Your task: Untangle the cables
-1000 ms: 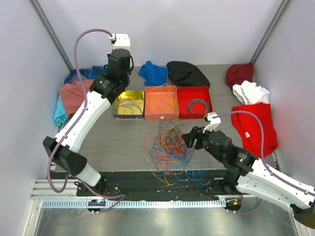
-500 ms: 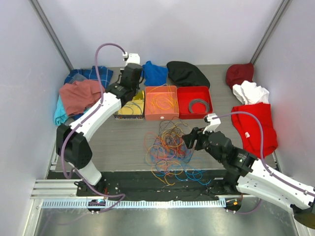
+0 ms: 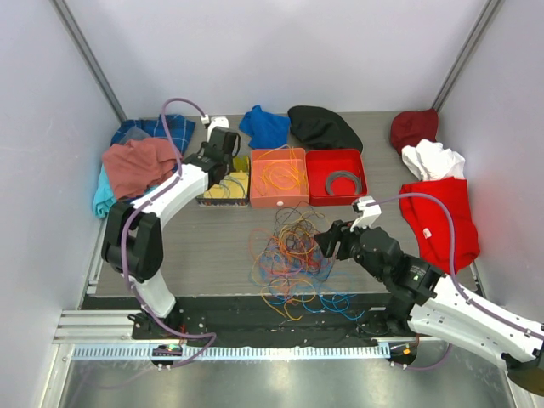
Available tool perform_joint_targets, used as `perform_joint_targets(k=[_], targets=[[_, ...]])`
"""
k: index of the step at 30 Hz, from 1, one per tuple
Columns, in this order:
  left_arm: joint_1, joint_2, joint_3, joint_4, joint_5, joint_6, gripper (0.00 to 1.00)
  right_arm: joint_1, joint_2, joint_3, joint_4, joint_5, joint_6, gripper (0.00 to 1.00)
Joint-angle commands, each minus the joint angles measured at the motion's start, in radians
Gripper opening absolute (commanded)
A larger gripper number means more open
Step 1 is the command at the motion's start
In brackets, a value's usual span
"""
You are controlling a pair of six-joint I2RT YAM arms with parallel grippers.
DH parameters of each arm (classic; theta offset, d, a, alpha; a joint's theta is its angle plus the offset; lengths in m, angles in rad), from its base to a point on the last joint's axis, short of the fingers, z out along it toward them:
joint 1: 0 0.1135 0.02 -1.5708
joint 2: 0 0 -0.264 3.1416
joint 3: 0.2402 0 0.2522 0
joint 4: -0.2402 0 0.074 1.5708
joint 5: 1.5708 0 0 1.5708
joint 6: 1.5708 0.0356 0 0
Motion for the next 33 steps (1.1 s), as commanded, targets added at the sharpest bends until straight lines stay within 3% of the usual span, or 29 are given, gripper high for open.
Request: perform_joint_targets(k=[1, 3, 6, 9, 10, 14, 20, 23, 29, 33], targets=[[0.024, 0.04, 0.026, 0.052, 0.023, -0.026, 0.0, 0.006, -0.018, -0.006, 0.019, 0.016, 0.007, 0.64], [0.037, 0.059, 0.037, 0.046, 0.024, -0.029, 0.0, 0.004, -0.019, -0.006, 0.016, 0.017, 0.007, 0.64], [0.053, 0.08, 0.069, 0.014, 0.017, -0.041, 0.14, 0.004, -0.022, -0.01, 0.013, 0.025, 0.005, 0.64], [0.057, 0.071, 0.109, -0.029, 0.001, -0.038, 0.45, 0.006, -0.022, -0.015, 0.007, 0.025, 0.004, 0.64], [0.056, 0.059, 0.111, -0.029, -0.012, -0.037, 0.6, 0.004, -0.022, -0.015, 0.007, 0.028, 0.004, 0.64], [0.056, -0.031, 0.109, -0.038, -0.084, -0.031, 0.77, 0.006, -0.019, -0.013, 0.012, 0.025, 0.005, 0.64], [-0.005, -0.272, 0.06, -0.034, -0.162, -0.029, 0.84, 0.006, -0.005, -0.007, 0.022, 0.028, 0.005, 0.64], [-0.122, -0.407, -0.048, -0.025, -0.171, -0.031, 0.85, 0.006, 0.002, -0.003, 0.026, 0.037, 0.007, 0.64], [-0.416, -0.594, -0.389, -0.012, -0.032, -0.234, 0.73, 0.004, -0.008, 0.02, 0.016, 0.063, 0.005, 0.64], [-0.551, -0.665, -0.57, 0.055, 0.017, -0.369, 0.69, 0.004, -0.009, 0.037, -0.017, 0.077, 0.008, 0.64]])
